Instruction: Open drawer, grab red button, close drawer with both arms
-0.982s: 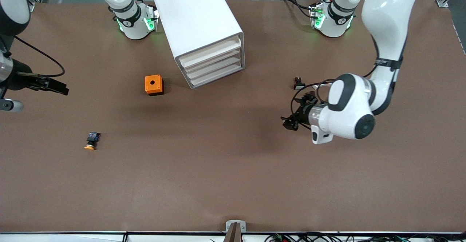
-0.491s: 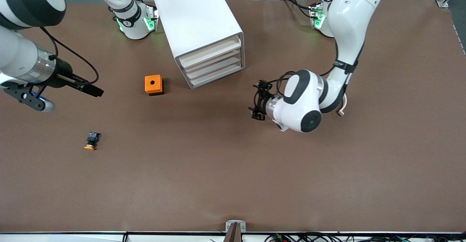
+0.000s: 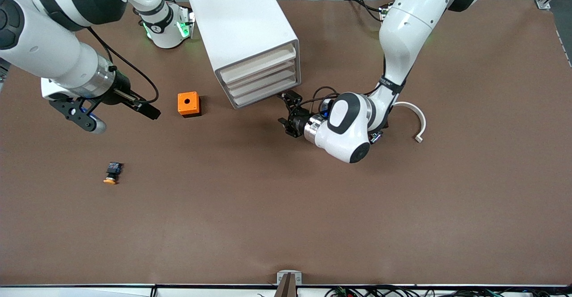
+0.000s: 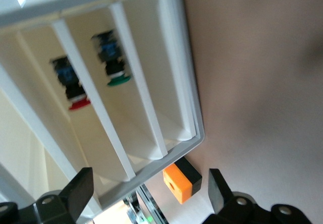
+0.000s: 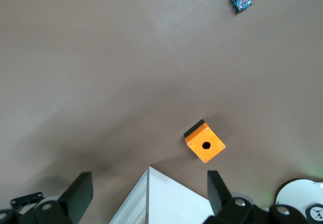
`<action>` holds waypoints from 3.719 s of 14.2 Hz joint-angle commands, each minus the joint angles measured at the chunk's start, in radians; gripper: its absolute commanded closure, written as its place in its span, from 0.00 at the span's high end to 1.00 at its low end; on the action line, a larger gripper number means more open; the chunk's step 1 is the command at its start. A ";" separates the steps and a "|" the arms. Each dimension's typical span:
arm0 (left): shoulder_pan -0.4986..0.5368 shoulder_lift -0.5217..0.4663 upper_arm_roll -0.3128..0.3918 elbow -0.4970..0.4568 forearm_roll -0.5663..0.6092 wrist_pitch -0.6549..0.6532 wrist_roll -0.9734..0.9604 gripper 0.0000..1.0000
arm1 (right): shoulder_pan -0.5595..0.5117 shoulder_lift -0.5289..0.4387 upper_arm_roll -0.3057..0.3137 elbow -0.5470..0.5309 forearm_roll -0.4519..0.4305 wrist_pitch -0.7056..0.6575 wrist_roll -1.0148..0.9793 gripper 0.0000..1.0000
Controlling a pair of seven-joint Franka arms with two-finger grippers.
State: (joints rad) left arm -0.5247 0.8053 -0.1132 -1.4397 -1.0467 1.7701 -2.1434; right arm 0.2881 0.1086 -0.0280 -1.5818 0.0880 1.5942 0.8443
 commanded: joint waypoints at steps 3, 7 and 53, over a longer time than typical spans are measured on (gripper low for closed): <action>-0.057 0.052 -0.005 0.028 -0.082 -0.070 -0.196 0.86 | 0.005 -0.003 -0.009 -0.003 0.012 0.003 0.013 1.00; -0.080 0.075 -0.006 0.027 -0.134 -0.139 -0.214 0.71 | 0.014 -0.003 -0.009 -0.003 0.012 0.003 0.022 1.00; 0.164 0.000 0.250 0.196 0.161 -0.250 0.275 1.00 | 0.625 0.266 -0.012 0.002 -0.044 0.354 1.013 1.00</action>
State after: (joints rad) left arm -0.3589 0.8554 0.1273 -1.2337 -0.9693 1.5369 -1.9164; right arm 0.8879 0.3506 -0.0296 -1.5824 0.0582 1.9246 1.8187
